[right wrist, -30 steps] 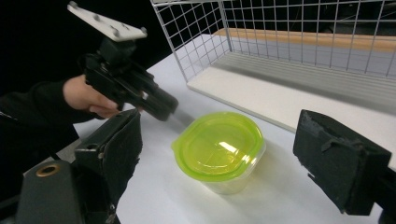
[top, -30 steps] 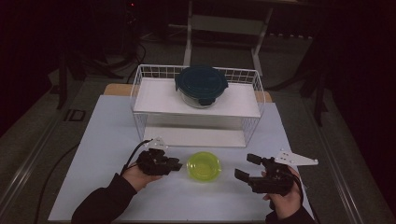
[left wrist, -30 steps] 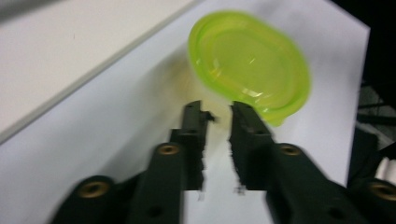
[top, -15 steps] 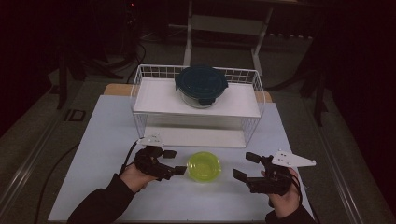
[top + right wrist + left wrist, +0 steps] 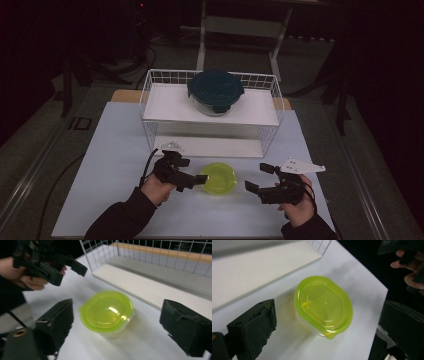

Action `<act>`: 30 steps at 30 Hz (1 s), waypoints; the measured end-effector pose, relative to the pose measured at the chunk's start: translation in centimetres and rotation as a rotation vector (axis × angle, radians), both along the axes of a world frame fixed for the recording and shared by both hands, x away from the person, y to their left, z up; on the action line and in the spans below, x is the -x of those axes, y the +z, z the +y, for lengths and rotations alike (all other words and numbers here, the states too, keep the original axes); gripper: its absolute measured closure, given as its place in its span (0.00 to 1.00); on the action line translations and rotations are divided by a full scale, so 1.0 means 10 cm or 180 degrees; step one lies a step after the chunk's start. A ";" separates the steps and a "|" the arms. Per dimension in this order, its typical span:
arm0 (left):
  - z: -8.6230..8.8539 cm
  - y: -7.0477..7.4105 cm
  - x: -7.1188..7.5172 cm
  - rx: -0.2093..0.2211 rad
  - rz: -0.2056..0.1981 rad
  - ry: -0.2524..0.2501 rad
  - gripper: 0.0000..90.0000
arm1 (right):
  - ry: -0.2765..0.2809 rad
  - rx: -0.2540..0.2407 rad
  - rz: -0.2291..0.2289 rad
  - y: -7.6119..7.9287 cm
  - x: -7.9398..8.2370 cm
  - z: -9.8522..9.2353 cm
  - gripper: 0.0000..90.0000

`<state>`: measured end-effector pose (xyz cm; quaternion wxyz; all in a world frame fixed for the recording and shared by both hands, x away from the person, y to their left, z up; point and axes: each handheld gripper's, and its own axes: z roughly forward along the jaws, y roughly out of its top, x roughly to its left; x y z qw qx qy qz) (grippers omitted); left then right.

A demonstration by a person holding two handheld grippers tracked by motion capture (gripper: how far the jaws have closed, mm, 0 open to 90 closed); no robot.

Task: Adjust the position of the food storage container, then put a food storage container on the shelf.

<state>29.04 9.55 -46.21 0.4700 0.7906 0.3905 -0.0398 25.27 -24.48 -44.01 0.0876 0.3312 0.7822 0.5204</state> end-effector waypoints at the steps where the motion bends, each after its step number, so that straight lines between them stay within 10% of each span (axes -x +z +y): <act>1: -0.03 -0.02 -0.01 -0.0042 0.0029 0.0024 0.01 | -0.0038 0.0040 0.0021 -0.02 -0.02 0.03 0.12; 14: -0.06 -0.25 -0.13 0.0081 0.0569 0.0208 0.17 | -0.0079 -0.0032 0.0743 -0.30 -0.40 0.17 0.30; 30: -0.06 -0.47 -0.21 0.0316 0.1130 0.0260 0.55 | -0.0200 -0.0224 0.1990 -0.66 -0.78 0.26 0.63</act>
